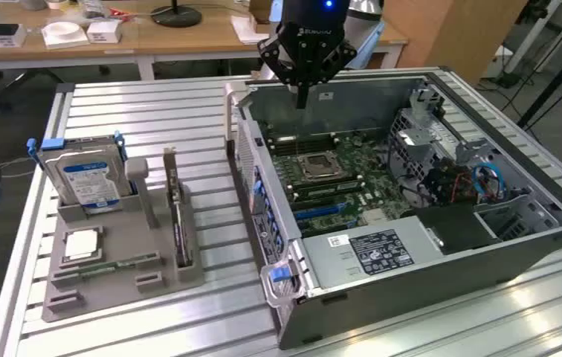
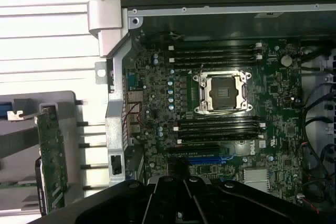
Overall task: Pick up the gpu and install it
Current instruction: 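Reach for the gpu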
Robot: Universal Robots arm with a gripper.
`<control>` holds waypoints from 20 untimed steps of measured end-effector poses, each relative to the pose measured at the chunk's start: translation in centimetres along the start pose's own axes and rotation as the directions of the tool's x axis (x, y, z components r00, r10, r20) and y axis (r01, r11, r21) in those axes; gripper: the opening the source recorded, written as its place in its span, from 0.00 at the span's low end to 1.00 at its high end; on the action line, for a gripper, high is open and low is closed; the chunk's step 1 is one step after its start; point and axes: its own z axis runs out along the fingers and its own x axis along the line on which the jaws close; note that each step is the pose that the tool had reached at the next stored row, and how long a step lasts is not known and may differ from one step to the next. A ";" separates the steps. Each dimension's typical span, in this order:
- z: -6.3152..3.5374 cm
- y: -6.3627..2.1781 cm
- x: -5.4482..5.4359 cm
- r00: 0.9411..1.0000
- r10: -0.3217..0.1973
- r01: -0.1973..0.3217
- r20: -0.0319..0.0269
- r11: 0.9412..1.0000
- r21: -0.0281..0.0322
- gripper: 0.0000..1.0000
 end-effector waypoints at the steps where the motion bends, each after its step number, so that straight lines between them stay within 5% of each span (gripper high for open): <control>1: 0.00 0.00 0.0 1.000 0.000 0.000 0.000 1.000 0.000 0.11; 13: 0.01 0.00 0.0 1.000 0.000 0.000 0.000 1.000 0.000 0.11; 20: 0.04 -0.07 0.9 1.000 0.000 0.000 0.000 1.000 0.000 0.11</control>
